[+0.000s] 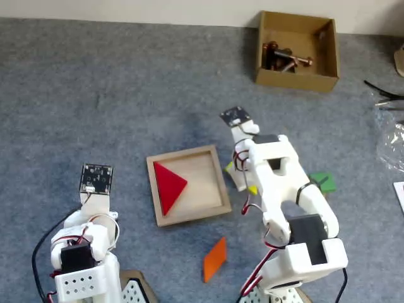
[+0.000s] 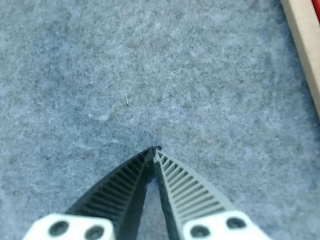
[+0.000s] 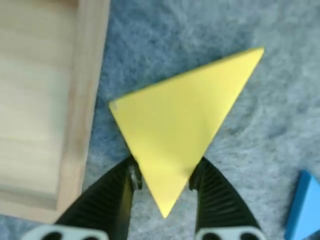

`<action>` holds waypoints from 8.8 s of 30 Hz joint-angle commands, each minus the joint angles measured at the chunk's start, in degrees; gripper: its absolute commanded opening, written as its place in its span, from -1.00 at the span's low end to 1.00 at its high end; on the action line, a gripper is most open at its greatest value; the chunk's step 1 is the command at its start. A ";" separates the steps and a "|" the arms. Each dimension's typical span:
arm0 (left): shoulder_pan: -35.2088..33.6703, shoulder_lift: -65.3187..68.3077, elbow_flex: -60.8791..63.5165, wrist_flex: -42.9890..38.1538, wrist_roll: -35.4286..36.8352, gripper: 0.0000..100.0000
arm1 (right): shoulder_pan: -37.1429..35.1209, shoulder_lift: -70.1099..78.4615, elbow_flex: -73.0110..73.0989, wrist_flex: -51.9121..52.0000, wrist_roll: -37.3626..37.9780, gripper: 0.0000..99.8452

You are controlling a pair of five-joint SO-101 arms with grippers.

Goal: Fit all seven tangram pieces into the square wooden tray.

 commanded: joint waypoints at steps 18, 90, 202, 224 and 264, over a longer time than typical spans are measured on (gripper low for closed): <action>-0.92 -0.31 1.10 0.26 0.26 -0.99 | 10.15 -1.45 -6.37 2.24 -2.37 -0.64; -0.92 -0.31 1.10 0.26 0.26 -0.99 | -2.33 17.36 -27.74 11.47 -4.84 -0.28; -1.01 -0.31 1.10 0.26 0.26 -0.99 | -9.54 15.87 -52.79 35.21 13.45 -0.90; -1.01 -0.31 1.10 0.26 0.26 -0.99 | -20.79 16.31 -52.35 34.77 39.47 -0.89; -1.01 -0.31 1.10 0.26 0.26 -0.99 | -23.69 26.24 -52.53 25.36 47.82 -0.89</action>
